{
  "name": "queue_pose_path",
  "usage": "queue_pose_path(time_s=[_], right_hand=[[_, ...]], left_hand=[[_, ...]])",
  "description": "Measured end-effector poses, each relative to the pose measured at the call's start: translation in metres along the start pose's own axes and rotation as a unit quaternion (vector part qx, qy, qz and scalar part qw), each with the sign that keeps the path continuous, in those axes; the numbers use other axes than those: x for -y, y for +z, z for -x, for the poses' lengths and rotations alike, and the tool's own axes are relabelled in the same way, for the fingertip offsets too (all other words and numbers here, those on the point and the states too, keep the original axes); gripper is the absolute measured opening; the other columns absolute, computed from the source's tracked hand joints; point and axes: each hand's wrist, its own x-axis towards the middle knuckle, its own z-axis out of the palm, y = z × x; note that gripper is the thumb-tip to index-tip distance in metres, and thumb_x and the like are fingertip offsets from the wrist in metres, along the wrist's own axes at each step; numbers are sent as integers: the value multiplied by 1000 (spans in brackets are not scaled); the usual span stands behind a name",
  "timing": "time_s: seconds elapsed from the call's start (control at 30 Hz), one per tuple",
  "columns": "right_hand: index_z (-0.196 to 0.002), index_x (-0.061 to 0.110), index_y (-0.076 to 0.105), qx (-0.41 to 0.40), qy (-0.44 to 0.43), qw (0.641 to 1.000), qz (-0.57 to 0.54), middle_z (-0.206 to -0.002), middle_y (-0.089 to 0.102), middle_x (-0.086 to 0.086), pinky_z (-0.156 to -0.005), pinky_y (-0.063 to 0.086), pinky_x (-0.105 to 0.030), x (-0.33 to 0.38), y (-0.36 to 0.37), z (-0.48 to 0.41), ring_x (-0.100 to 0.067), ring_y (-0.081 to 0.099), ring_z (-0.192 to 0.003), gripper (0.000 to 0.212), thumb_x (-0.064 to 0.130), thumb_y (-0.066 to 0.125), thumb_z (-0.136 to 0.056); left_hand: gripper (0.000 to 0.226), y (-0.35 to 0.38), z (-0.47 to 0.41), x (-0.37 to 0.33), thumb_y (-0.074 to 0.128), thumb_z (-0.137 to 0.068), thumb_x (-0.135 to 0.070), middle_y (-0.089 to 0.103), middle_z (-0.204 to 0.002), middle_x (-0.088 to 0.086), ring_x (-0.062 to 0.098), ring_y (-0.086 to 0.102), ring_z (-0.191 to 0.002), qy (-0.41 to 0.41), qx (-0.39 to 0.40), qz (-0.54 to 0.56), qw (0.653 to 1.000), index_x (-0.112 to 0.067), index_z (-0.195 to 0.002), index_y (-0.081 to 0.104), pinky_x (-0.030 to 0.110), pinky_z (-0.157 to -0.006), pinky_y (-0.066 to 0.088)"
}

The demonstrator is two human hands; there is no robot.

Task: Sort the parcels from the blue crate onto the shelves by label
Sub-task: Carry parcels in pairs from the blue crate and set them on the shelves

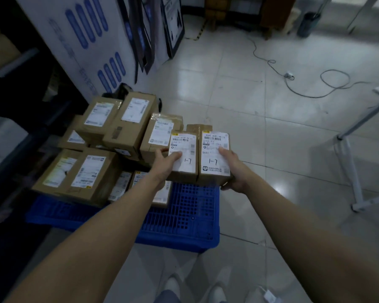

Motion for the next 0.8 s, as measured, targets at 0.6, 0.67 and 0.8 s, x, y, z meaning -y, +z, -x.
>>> queue_pose_path(time_s=[0.6, 0.67, 0.8], right_hand=[[-142, 13, 33, 307, -121, 942, 62, -124, 63, -20, -89, 51, -60, 125, 245, 106, -39, 65, -107, 68, 22, 70, -86], [-142, 15, 33, 350, -114, 925, 96, -120, 66, -18, -84, 55, -58, 109, 279, 123, -37, 68, -102, 69, 23, 71, -85], [-129, 28, 38, 422, -74, 889, 160, -88, 77, -2, -57, 59, -41, 56, 343, 168, -23, 74, -76, 58, 32, 73, -83]], left_hand=[[23, -172, 213, -150, 47, -95, -32, 60, -115, 13, 30, 63, -101, 223, -333, 78, 913, -22, -114, 41, 50, -88, 53], [20, -195, 252, -133, 47, -95, -32, 60, -116, 13, 30, 63, -100, 222, -392, 102, 887, -25, -112, 41, 51, -86, 54], [19, -233, 340, -83, 47, -94, -32, 62, -111, 6, 24, 64, -94, 220, -499, 147, 825, -28, -112, 43, 41, -68, 60]])
